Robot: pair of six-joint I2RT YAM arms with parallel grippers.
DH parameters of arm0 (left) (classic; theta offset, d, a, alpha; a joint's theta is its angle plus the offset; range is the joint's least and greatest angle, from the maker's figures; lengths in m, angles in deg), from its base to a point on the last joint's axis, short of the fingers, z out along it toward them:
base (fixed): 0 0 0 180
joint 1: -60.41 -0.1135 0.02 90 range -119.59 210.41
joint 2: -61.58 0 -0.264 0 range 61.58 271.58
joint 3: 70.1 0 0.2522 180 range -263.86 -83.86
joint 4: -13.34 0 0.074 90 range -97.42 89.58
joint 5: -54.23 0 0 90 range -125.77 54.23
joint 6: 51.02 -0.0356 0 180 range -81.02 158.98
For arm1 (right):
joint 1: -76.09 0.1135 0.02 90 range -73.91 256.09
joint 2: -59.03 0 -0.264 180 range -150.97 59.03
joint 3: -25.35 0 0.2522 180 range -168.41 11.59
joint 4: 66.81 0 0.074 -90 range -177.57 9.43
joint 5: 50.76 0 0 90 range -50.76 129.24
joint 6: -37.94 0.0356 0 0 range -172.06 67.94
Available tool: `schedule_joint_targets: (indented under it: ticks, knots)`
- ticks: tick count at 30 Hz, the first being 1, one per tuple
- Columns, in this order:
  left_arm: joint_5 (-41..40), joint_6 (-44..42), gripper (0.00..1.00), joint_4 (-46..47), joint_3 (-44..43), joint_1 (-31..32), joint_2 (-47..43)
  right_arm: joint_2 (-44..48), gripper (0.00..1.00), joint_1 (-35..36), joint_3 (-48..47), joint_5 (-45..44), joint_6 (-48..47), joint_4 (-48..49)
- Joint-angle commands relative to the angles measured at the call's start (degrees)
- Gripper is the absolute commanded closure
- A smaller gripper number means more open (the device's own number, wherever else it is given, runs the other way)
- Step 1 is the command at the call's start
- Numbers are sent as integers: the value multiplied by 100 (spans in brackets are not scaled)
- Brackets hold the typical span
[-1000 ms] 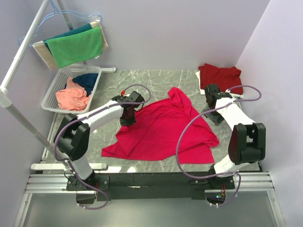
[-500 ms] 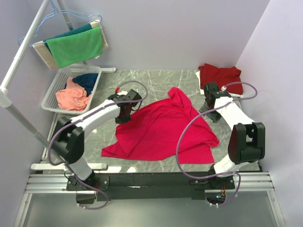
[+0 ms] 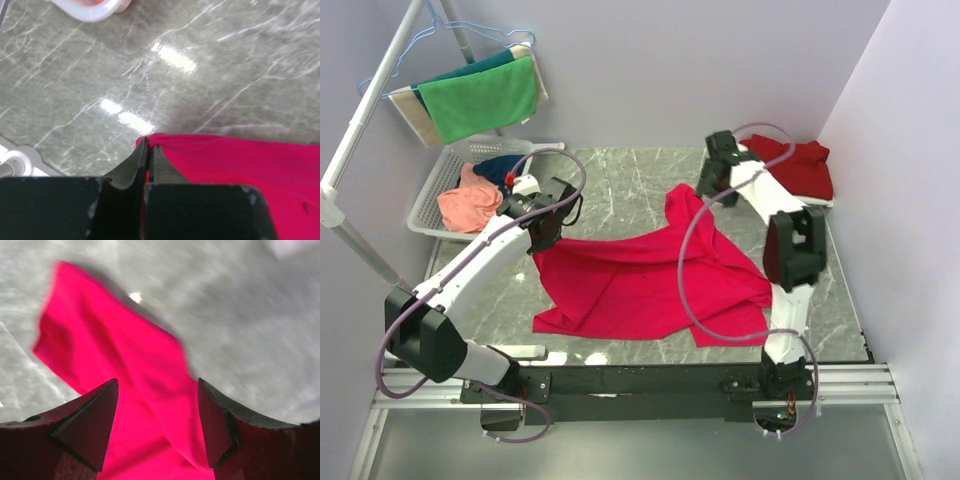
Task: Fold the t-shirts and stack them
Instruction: Flatten the tshirt out
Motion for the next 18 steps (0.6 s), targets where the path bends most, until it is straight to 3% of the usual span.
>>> schedule_joint_targets:
  ticks: [1,7,15,18]
  knots:
    - [82,-34,99,-96,190,-56,-27,-912,29,403,-1481,279,-620,-357]
    - [267,114,99,-157,507,-73,18,-1476,29,808,-2185,208,-806,-296]
    - [-865,1625,99,-1562,472,-117,-579,-1460,30,606,-2029,-134,-174,-50]
    - [-1051,1654,99,-1555,463,-310,-1167,-1460,30,510,-2010,-187,-102,29]
